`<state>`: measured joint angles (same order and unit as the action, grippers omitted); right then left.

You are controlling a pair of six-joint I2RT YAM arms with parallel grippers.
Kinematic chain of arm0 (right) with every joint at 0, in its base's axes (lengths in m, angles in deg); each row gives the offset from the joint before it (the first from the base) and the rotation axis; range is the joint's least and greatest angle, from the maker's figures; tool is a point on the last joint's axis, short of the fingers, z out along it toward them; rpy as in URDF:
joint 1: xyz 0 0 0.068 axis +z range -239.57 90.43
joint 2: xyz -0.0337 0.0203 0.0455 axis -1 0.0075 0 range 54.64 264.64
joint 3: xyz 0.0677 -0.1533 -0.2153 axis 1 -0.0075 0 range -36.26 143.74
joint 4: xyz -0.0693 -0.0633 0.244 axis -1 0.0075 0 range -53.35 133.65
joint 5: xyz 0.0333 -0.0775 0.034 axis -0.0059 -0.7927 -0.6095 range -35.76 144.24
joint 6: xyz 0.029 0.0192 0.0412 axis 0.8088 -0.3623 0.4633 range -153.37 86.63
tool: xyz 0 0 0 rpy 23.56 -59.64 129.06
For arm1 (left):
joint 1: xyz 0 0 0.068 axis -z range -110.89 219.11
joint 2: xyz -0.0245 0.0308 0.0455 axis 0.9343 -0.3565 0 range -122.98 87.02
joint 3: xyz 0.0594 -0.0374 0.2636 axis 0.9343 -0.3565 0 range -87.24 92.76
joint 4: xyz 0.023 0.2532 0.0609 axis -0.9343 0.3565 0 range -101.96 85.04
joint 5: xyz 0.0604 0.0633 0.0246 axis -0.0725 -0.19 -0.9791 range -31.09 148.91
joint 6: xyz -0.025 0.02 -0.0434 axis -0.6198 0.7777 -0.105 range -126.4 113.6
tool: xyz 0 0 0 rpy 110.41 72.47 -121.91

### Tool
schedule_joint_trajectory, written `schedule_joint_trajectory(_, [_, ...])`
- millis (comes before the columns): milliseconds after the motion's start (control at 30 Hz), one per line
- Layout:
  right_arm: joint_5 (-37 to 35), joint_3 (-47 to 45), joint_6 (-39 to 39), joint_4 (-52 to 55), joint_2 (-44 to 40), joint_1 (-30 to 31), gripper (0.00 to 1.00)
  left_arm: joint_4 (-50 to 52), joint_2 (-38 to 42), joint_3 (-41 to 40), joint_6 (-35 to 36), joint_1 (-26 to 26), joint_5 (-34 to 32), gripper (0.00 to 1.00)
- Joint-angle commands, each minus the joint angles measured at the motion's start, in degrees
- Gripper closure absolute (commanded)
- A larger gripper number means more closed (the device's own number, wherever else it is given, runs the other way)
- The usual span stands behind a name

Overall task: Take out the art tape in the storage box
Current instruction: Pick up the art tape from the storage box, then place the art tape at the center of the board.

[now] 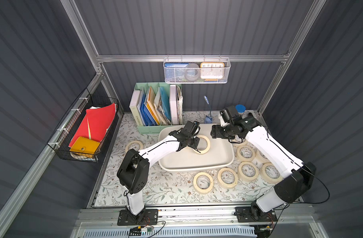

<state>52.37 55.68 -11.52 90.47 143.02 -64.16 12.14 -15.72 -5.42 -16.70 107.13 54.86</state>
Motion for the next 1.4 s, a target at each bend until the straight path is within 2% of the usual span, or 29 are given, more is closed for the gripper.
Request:
schedule_joint_trajectory(0, [-2.7, -0.9, -1.3, 3.7, -1.6, -3.0, 0.23, 0.4, 8.4, -2.7, -2.0, -0.6, -4.7, 1.0])
schedule_joint_trajectory(133, [-2.9, -3.4, -2.1, 3.7, -2.9, -6.2, 0.23, 2.7, 15.8, -3.2, -1.6, -0.4, -6.9, 1.0])
schedule_joint_trajectory(233, [-3.1, -5.5, -2.6, 3.3, -3.4, -7.7, 0.24, 12.0, 20.9, -2.8, -1.8, 1.0, -6.7, 1.0])
schedule_joint_trajectory(433, [-3.4, -8.0, -2.9, 2.7, -3.0, -9.3, 0.24, 22.0, 30.1, -6.1, -2.2, 6.0, -1.8, 1.0])
schedule_joint_trajectory(533, [-3.7, -8.1, -3.1, 2.8, -2.9, -9.7, 0.24, 29.9, 30.9, -6.0, -6.2, 8.9, -1.9, 1.0])
schedule_joint_trajectory(700, [-5.1, -7.6, -3.5, 3.3, -2.3, -9.9, 0.24, 33.9, 35.5, -10.9, -16.1, 14.2, -5.3, 1.0])
schedule_joint_trajectory(833, [-5.6, -7.0, -3.7, 3.7, -1.6, -9.9, 0.24, 31.1, 39.5, -20.8, -22.6, 16.7, -5.9, 1.0])
schedule_joint_trajectory(933, [-6.1, -7.0, -3.8, 3.8, -1.6, -10.0, 0.24, 23.9, 42.7, -30.5, -25.9, 17.5, -7.4, 1.0])
schedule_joint_trajectory(1033, [-6.3, -7.1, -3.7, 4.1, -1.9, -10.1, 0.24, 19.3, 43.2, -36.6, -28.7, 17.5, -10.1, 1.0])
schedule_joint_trajectory(1200, [-6.6, -6.9, -4.1, 4.7, -2.2, -10.3, 0.24, 16.6, 42.2, -40.3, -30.1, 17.4, -16.4, 1.0])
schedule_joint_trajectory(1367, [-6.3, -7.0, -4.2, 4.4, -1.8, -10.4, 0.24, 9.0, 38.4, -42.5, -28.8, 17.4, -15.8, 1.0])
